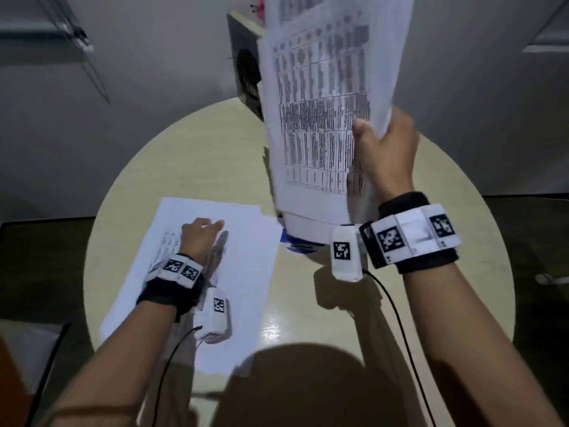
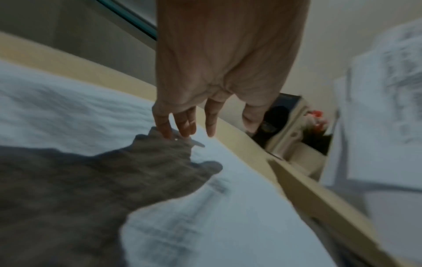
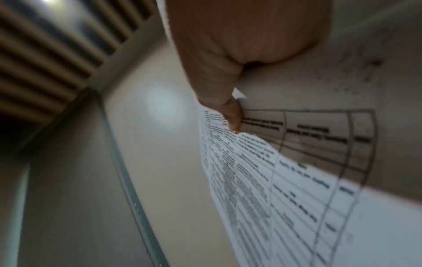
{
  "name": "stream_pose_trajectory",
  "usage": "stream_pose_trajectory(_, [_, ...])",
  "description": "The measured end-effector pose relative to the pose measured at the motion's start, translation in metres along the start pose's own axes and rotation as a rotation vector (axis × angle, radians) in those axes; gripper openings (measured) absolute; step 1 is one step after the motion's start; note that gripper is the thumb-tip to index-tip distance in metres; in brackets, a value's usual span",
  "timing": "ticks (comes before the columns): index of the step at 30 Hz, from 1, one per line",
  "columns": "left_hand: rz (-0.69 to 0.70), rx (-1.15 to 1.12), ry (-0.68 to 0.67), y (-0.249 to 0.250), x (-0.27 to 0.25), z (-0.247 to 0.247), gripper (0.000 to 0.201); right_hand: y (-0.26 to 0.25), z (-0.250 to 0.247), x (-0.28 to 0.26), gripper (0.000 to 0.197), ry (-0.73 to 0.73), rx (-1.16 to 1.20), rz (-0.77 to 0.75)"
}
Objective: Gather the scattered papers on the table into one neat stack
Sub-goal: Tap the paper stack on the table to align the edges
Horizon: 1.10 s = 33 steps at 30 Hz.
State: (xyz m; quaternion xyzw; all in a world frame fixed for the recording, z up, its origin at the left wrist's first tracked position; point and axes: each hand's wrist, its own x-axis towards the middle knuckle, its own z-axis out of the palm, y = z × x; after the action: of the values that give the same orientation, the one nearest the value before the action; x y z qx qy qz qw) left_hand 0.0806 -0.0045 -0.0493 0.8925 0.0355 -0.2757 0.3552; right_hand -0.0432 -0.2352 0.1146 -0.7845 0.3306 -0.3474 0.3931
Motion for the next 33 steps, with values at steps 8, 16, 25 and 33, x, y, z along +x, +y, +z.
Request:
stream_pose_trajectory(8, [-0.341,0.187,0.244,-0.089,-0.012,-0.077,0.074,0.073,0.083,-0.118,0.024,-0.334,0.216,0.710])
stream_pose_trajectory(16, [-0.178,0.302,0.047,-0.084,-0.046,-0.045,0.073,0.071,0.123,-0.200,0.044,-0.374,-0.132,0.768])
stream_pose_trajectory(25, [-0.140,0.274,0.076,-0.084,-0.061,-0.027,0.079,0.068,0.110,-0.201,0.025,-0.491,0.036,0.904])
stream_pose_trajectory(33, [-0.193,0.137,0.060,-0.101,-0.058,-0.044,0.088,0.029,0.113,-0.211,0.044,-0.590,-0.014,0.436])
